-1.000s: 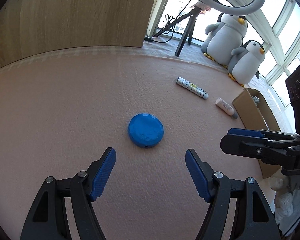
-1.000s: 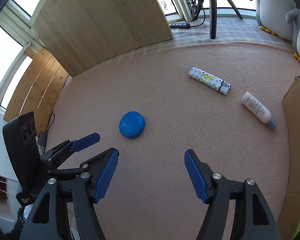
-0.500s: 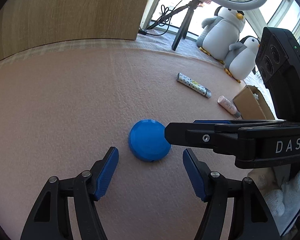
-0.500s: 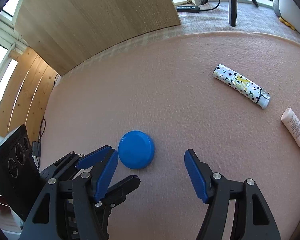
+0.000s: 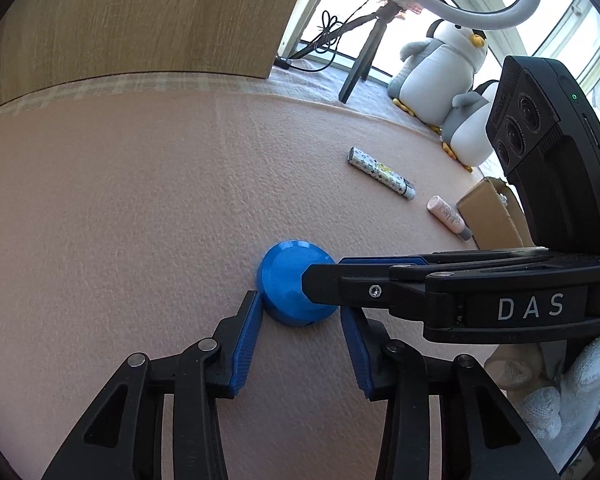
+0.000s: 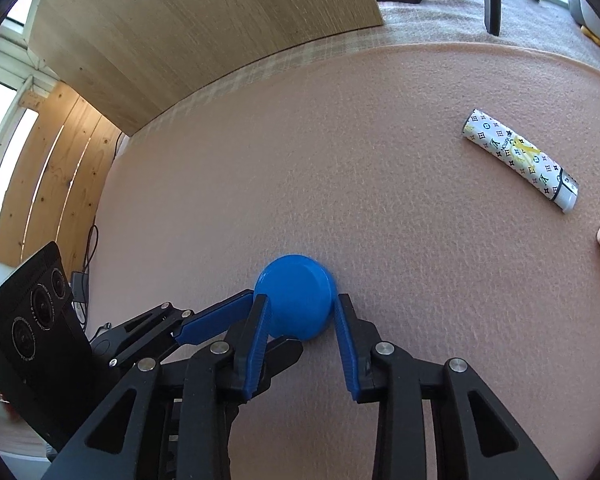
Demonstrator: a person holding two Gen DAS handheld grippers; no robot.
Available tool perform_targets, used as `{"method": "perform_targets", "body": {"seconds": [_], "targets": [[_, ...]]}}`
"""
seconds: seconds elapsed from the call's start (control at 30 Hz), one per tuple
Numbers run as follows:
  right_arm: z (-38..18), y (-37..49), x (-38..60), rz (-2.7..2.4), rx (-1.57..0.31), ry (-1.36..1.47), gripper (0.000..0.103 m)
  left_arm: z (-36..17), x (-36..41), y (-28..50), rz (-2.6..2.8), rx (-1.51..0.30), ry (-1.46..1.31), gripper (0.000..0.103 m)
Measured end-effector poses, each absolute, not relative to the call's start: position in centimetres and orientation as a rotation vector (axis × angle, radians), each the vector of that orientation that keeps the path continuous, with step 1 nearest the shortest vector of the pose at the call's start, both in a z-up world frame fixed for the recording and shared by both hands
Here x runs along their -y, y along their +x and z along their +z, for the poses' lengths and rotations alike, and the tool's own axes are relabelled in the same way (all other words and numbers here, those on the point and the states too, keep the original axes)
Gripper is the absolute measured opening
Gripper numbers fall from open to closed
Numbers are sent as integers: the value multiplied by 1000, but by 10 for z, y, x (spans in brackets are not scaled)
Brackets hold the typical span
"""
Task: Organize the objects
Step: 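Move the right gripper to the blue round lid and close on it, then carry the blue lid with the right gripper into the box and release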
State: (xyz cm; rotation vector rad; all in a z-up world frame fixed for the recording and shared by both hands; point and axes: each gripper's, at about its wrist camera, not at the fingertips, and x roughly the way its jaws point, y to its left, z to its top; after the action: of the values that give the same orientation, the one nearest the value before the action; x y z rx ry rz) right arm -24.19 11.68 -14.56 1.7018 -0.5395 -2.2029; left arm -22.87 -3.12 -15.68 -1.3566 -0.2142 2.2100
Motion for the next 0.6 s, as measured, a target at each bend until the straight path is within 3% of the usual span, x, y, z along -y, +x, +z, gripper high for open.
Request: {"method": "perform_targets", "body": {"seconds": [0.33,0.6], "targets": [[-118,-210,-142,-2253,569,1610,29,-122,10,-194,2237,195,-1275,44],[-78,-167,-200,-2361,621,1507,29,-82,-51,-160,2207,150,-1166,44]]}}
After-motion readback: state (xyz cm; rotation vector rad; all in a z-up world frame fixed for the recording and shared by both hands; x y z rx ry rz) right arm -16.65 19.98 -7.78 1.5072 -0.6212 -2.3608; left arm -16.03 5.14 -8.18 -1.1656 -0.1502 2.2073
